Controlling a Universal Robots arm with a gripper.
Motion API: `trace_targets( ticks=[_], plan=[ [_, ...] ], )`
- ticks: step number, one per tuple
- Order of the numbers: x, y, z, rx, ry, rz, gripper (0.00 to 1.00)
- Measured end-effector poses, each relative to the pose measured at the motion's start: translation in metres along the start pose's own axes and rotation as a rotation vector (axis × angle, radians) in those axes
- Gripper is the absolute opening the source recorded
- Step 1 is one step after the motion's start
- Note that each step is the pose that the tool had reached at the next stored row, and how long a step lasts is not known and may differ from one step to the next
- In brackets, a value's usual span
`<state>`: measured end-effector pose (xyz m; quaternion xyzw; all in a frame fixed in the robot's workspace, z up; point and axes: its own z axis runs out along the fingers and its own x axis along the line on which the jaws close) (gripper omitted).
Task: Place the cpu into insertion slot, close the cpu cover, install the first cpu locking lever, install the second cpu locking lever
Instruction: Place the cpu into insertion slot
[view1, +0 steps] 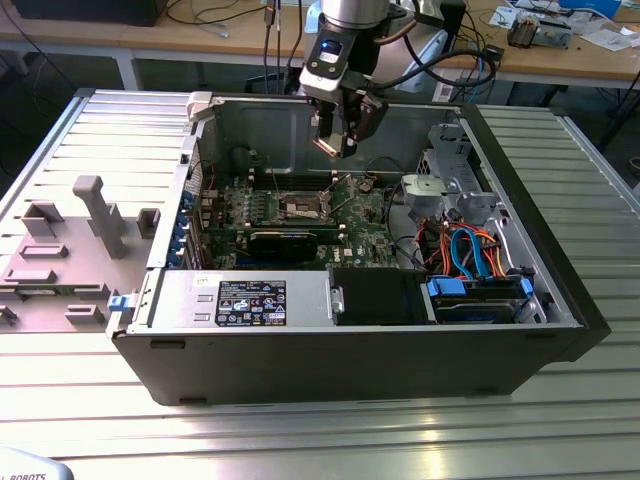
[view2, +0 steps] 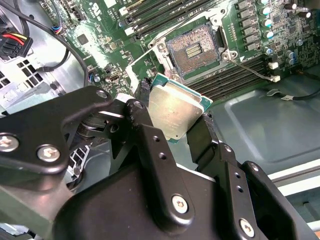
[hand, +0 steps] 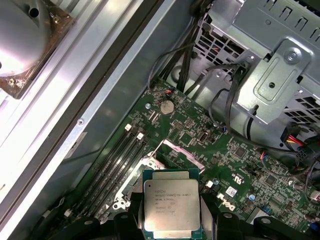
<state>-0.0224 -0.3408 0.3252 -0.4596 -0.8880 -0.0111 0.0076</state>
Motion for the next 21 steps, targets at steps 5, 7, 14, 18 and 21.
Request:
trace_targets(
  ticks=[5, 7, 14, 18, 21],
  plan=[
    [0.0000, 0.0000, 0.0001, -0.0002, -0.0001, 0.009, 0.54],
    [0.0000, 0.0000, 0.0002, -0.0004, -0.0002, 0.015, 0.54],
    [0.0000, 0.0000, 0.0004, -0.0008, -0.0004, 0.031, 0.54],
    [0.0000, 0.0000, 0.0005, -0.0009, -0.0005, 0.039, 0.54],
    [0.0000, 0.0000, 0.0005, -0.0010, -0.0005, 0.043, 0.54]
  ],
)
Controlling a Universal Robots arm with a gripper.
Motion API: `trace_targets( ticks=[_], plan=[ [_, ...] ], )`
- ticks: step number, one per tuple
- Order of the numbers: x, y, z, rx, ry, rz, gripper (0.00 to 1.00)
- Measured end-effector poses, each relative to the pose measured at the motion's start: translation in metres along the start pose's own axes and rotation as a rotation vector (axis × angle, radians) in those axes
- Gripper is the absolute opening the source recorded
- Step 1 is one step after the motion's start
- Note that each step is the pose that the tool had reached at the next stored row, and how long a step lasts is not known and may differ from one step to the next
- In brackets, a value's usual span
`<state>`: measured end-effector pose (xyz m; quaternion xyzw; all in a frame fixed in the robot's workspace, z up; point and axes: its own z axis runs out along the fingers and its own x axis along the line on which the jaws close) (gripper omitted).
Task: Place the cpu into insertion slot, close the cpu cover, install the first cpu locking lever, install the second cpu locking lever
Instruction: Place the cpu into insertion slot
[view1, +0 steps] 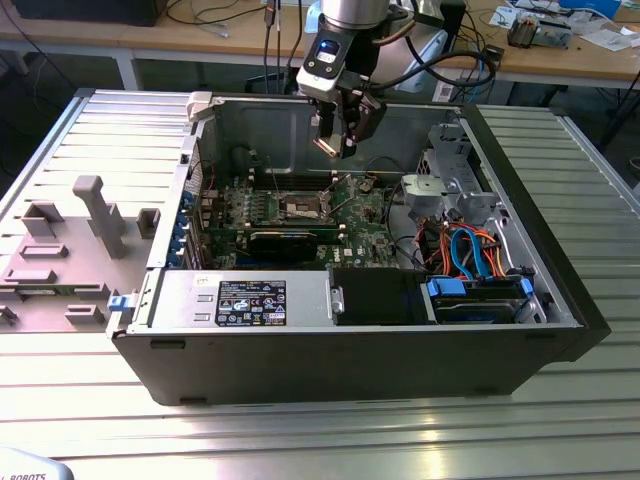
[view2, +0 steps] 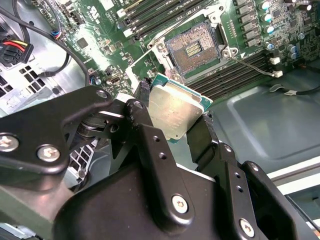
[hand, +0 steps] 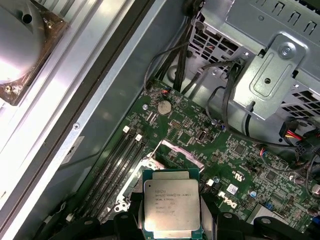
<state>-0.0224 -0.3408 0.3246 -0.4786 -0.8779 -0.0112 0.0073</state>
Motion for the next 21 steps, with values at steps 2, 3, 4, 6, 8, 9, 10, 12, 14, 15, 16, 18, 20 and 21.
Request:
trace_targets(
  ticks=[2, 3, 4, 6, 8, 9, 10, 12, 14, 15, 16, 18, 20, 21],
  plan=[
    [0.0000, 0.0000, 0.0001, -0.0001, 0.0000, 0.004, 0.54],
    [0.0000, 0.0000, 0.0001, -0.0001, -0.0001, 0.005, 0.54],
    [0.0000, 0.0000, 0.0001, -0.0002, -0.0001, 0.007, 0.54],
    [0.0000, 0.0000, 0.0002, -0.0002, -0.0001, 0.010, 0.54],
    [0.0000, 0.0000, 0.0002, -0.0004, -0.0001, 0.014, 0.54],
    [0.0000, 0.0000, 0.0002, -0.0004, -0.0001, 0.015, 0.54],
    [0.0000, 0.0000, 0.0002, -0.0004, -0.0002, 0.017, 0.54],
    [0.0000, 0.0000, 0.0003, -0.0005, -0.0002, 0.020, 0.54],
    [0.0000, 0.0000, 0.0004, -0.0006, -0.0003, 0.024, 0.54],
    [0.0000, 0.0000, 0.0004, -0.0006, -0.0003, 0.025, 0.54],
    [0.0000, 0.0000, 0.0004, -0.0007, -0.0004, 0.027, 0.54],
    [0.0000, 0.0000, 0.0004, -0.0008, -0.0004, 0.031, 0.54],
    [0.0000, 0.0000, 0.0005, -0.0009, -0.0004, 0.036, 0.54],
    [0.0000, 0.0000, 0.0006, -0.0010, -0.0004, 0.039, 0.54]
  ],
)
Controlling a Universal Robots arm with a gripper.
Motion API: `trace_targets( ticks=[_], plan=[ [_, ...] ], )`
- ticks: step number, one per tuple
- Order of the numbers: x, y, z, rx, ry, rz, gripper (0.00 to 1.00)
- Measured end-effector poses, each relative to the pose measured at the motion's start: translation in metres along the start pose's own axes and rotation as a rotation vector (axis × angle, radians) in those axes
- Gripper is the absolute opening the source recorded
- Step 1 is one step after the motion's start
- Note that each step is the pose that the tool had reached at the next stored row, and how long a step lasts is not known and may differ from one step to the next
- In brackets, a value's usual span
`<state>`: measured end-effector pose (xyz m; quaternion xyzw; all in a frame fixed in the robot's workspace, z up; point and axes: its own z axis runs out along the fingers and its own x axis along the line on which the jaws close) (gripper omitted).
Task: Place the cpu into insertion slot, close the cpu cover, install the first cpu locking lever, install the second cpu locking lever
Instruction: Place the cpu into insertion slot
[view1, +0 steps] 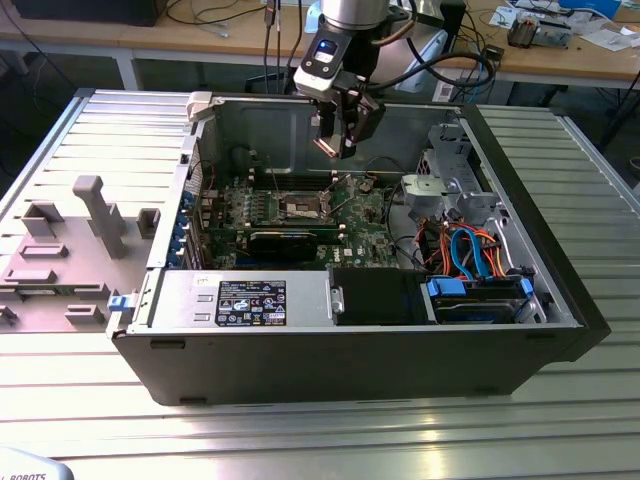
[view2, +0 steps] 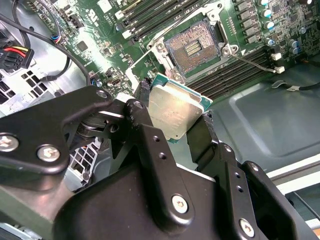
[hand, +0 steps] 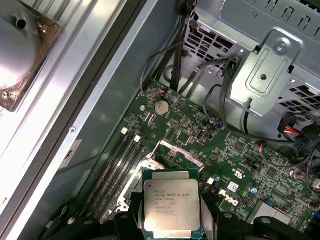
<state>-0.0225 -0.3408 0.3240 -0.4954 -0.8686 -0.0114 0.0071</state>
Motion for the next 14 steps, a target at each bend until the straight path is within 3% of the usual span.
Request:
trace_targets(
  ticks=[14],
  plan=[
    [0.0000, 0.0000, 0.0003, -0.0006, -0.0003, 0.026, 0.54]
  ],
)
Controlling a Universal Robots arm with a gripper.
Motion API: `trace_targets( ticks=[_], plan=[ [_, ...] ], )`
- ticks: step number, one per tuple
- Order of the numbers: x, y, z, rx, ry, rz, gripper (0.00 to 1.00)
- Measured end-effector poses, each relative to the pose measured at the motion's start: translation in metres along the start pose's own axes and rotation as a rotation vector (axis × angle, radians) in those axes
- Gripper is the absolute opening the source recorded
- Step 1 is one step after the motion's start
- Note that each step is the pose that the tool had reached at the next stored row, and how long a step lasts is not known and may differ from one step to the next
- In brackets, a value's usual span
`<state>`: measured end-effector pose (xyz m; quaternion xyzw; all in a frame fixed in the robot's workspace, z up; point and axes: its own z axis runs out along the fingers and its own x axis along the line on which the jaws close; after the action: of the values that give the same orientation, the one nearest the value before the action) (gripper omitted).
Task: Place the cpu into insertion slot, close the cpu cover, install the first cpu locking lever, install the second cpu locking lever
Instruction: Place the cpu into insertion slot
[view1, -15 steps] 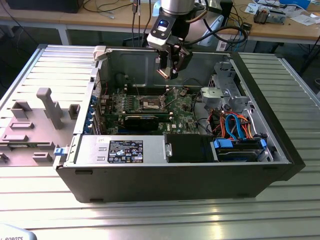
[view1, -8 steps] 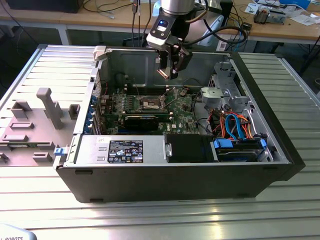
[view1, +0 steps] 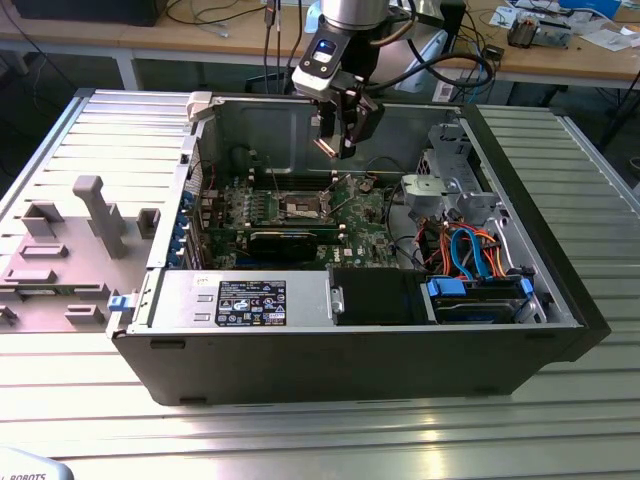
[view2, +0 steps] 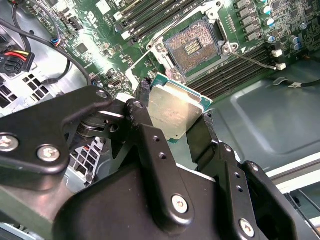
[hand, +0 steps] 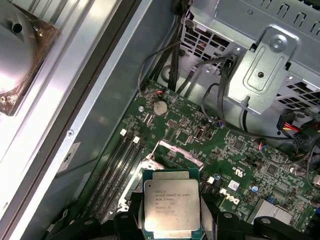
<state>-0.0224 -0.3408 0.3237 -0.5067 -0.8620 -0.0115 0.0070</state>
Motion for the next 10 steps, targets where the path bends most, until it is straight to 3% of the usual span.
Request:
trace_targets(
  ticks=[10],
  plan=[
    [0.0000, 0.0000, 0.0003, -0.0005, -0.0002, 0.021, 0.54]
  ],
)
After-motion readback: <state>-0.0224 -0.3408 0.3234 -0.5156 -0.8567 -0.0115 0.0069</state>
